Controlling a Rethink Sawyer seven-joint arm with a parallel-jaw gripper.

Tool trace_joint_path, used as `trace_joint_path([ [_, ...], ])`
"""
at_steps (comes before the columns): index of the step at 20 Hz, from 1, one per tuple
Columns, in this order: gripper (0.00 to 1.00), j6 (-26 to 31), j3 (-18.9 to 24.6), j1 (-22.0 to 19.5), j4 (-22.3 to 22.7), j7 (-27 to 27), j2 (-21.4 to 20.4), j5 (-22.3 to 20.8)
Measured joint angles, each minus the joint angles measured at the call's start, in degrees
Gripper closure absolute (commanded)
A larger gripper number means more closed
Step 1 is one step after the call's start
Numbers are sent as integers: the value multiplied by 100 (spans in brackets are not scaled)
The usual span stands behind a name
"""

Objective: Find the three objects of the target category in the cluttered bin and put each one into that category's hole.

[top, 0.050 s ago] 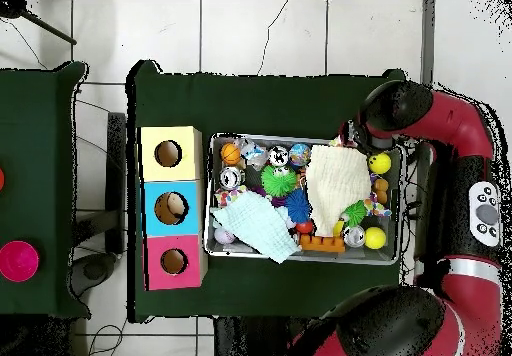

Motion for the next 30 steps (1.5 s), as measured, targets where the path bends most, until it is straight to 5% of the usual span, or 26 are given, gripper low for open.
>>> trace_joint_path([
  [3, 100, 0, 0, 0, -87, 0, 69, 5],
  [4, 0, 0, 0, 0, -131, 0, 109, 13],
  [22, 0, 0, -22, -1, -144, 0, 96, 67],
  [30, 0, -243, -205, -1, 668, 0, -377, 381],
])
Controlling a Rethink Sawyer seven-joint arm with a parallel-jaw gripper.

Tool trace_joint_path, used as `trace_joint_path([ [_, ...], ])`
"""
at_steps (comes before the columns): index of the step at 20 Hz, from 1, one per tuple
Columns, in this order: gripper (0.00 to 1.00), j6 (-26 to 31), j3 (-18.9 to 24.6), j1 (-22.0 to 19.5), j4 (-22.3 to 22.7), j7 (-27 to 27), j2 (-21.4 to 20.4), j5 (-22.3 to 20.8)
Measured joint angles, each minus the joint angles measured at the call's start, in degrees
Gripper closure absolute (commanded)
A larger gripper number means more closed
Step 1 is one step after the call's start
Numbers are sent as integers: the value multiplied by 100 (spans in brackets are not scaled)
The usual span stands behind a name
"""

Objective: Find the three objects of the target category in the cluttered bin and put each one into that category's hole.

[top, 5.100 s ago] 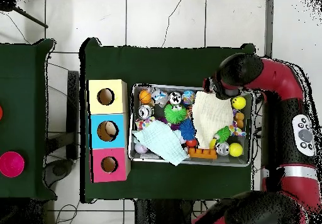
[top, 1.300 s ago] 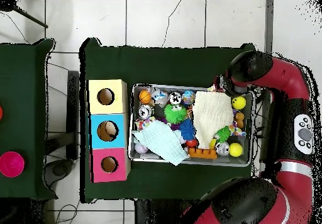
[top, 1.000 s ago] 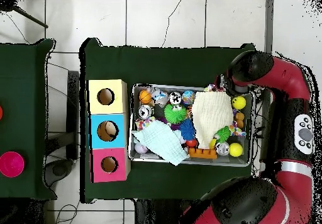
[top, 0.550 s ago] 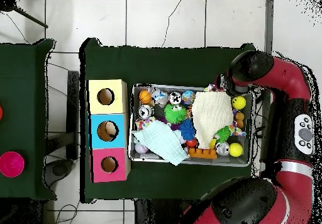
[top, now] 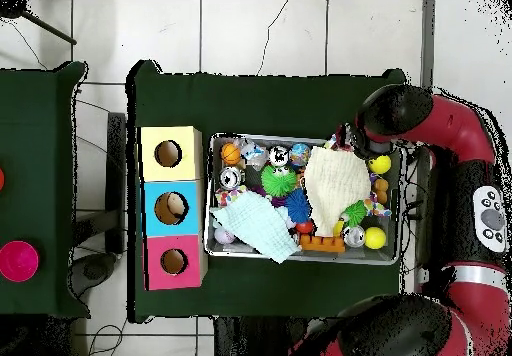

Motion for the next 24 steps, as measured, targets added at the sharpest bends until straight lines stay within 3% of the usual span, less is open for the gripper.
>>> trace_joint_path([
  [9, 0, -674, -295, 1, 878, 1, -479, 155],
  [10, 100, -756, -330, 2, 962, 1, -527, 159],
  [24, 100, -1128, -624, 4, 1171, 1, -631, 264],
])
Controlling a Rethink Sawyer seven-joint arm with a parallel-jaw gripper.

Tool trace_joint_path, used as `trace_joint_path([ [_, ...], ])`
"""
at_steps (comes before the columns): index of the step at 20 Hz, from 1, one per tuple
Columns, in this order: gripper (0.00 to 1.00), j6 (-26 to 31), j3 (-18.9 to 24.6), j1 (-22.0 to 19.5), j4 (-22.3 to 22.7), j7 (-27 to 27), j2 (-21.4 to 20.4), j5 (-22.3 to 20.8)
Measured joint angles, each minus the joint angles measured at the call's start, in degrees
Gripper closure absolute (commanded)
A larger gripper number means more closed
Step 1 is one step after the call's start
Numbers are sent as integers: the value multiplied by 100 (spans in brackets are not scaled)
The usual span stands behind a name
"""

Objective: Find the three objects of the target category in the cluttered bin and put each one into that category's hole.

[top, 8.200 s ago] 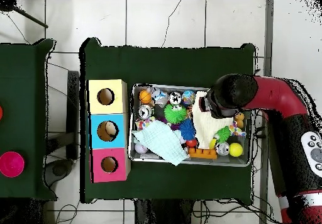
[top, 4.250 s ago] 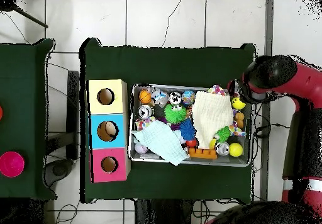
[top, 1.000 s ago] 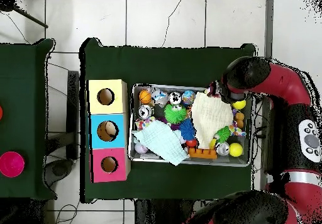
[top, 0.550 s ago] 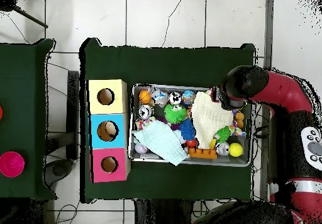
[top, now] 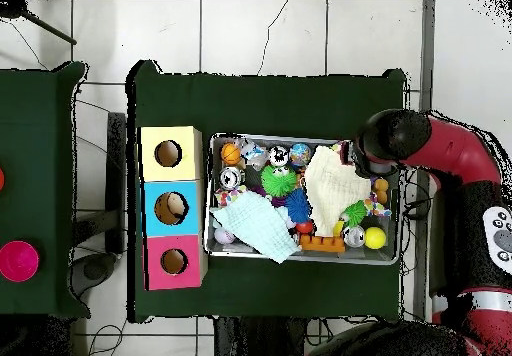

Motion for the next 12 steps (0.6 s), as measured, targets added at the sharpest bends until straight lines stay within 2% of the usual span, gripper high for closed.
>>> trace_joint_path([
  [5, 100, -67, -89, 38, 21, 0, -40, 79],
  [12, 100, -71, -332, 231, 86, 4, -446, 330],
])
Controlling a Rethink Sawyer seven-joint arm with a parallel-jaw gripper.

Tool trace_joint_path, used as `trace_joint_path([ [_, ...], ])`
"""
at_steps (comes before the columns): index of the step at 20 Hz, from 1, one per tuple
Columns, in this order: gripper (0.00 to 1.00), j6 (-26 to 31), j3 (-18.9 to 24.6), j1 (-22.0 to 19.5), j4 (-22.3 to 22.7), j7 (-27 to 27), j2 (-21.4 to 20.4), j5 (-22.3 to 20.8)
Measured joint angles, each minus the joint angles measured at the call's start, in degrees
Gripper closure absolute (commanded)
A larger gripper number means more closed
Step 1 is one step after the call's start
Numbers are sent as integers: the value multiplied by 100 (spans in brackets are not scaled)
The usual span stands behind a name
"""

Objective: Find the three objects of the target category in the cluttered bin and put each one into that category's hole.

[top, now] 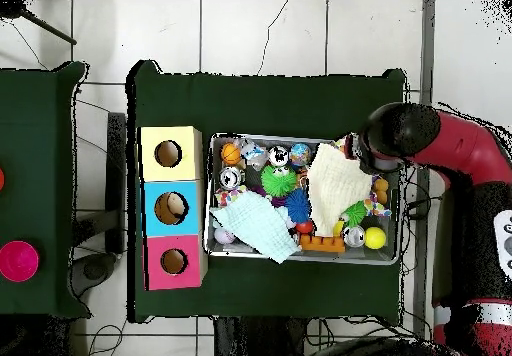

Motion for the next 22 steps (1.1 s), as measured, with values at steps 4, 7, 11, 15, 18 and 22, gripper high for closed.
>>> trace_joint_path([
  [4, 100, 0, -152, 130, 85, 0, -366, 203],
  [7, 100, 0, -276, 214, 210, 0, -621, 336],
  [11, 100, 1, -422, 315, 340, 1, -870, 477],
  [15, 100, 1, -617, 439, 403, 18, -1085, 610],
  [18, 100, 2, -729, 498, 468, 28, -1173, 694],
  [22, 100, 1, -872, 577, 592, 34, -1256, 796],
])
